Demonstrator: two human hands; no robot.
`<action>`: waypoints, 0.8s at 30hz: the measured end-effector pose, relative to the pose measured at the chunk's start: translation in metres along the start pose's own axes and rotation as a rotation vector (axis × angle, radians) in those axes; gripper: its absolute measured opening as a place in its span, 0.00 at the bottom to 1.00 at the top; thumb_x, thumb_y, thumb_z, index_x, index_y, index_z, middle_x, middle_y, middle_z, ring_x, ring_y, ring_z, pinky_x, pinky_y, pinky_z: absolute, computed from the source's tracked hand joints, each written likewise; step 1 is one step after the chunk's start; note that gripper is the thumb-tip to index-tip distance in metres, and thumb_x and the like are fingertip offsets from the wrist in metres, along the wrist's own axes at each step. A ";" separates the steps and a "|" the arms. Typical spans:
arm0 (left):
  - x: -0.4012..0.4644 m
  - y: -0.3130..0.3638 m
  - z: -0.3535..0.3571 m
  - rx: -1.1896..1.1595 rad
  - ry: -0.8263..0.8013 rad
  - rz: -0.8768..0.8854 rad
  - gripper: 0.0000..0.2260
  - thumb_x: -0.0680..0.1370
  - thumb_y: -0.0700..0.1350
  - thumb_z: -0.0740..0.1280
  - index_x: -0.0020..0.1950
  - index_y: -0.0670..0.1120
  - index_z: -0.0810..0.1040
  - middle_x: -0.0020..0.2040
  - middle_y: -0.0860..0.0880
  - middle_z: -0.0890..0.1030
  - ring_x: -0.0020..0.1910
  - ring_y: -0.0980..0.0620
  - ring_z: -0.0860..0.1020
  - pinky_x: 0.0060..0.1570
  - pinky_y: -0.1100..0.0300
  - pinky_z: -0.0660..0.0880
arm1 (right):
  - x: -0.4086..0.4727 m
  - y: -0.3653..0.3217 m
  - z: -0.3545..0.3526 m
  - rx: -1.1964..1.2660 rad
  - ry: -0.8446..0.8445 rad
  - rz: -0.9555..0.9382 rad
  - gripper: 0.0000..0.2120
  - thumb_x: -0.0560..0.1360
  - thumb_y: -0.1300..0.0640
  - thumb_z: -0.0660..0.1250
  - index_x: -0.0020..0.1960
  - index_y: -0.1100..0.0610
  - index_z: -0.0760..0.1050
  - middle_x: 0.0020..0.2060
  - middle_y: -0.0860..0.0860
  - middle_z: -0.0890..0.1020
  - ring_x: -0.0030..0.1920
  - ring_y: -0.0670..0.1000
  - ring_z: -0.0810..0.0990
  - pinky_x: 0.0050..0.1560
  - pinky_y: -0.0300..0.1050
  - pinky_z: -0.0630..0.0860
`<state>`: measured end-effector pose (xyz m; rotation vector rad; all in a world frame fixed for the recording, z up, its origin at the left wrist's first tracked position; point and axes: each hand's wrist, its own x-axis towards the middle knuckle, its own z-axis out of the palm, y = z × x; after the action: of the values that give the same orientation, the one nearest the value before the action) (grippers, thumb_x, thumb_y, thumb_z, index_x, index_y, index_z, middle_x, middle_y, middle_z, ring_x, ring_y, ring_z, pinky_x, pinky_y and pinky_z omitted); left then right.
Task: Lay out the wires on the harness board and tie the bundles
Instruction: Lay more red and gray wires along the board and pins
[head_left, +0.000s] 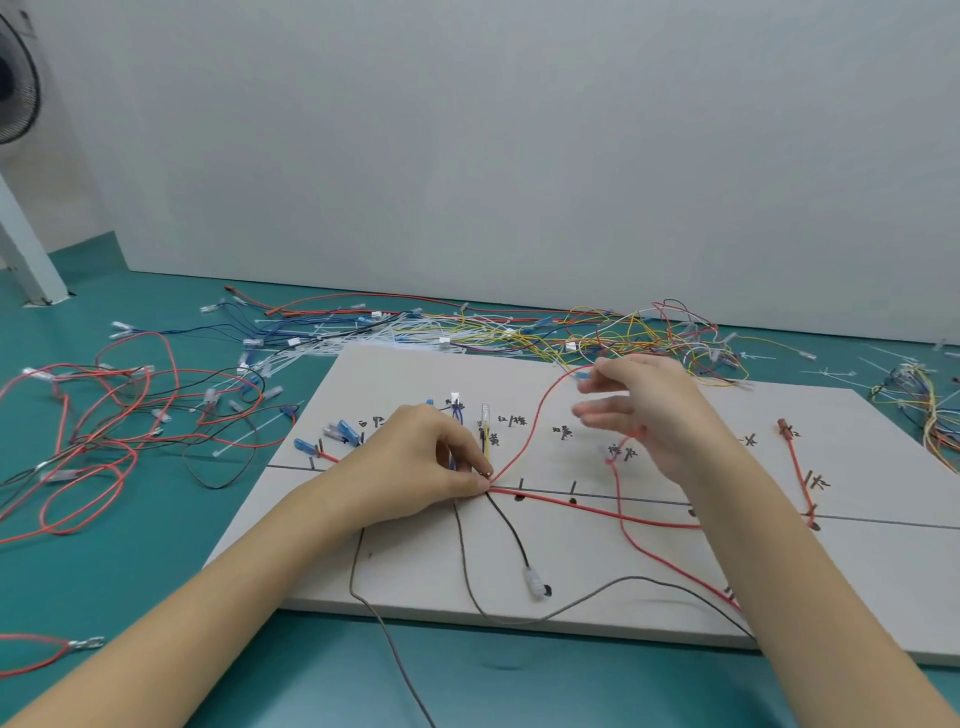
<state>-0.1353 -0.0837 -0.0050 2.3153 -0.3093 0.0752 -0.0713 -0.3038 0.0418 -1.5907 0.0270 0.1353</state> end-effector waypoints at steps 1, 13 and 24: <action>0.000 0.000 -0.001 0.001 0.005 -0.001 0.03 0.70 0.45 0.77 0.40 0.53 0.86 0.33 0.55 0.82 0.31 0.60 0.74 0.32 0.71 0.67 | 0.004 0.002 0.005 0.145 -0.022 0.044 0.08 0.79 0.64 0.61 0.43 0.66 0.74 0.40 0.58 0.80 0.32 0.54 0.84 0.34 0.42 0.82; -0.001 -0.001 -0.001 -0.025 0.007 -0.018 0.03 0.69 0.46 0.78 0.39 0.54 0.86 0.32 0.57 0.81 0.31 0.61 0.74 0.32 0.72 0.68 | 0.034 0.017 0.051 0.336 -0.067 0.213 0.10 0.79 0.66 0.57 0.40 0.64 0.70 0.39 0.61 0.79 0.39 0.57 0.83 0.39 0.43 0.82; -0.001 -0.011 -0.041 -0.108 0.055 -0.094 0.04 0.74 0.48 0.74 0.40 0.49 0.86 0.36 0.54 0.84 0.32 0.65 0.77 0.33 0.74 0.69 | 0.031 0.019 0.036 0.254 -0.022 0.205 0.09 0.78 0.63 0.61 0.39 0.64 0.73 0.35 0.57 0.78 0.34 0.55 0.80 0.31 0.42 0.81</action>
<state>-0.1322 -0.0467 0.0160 2.2131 -0.1725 0.0733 -0.0454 -0.2664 0.0194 -1.3300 0.1836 0.2982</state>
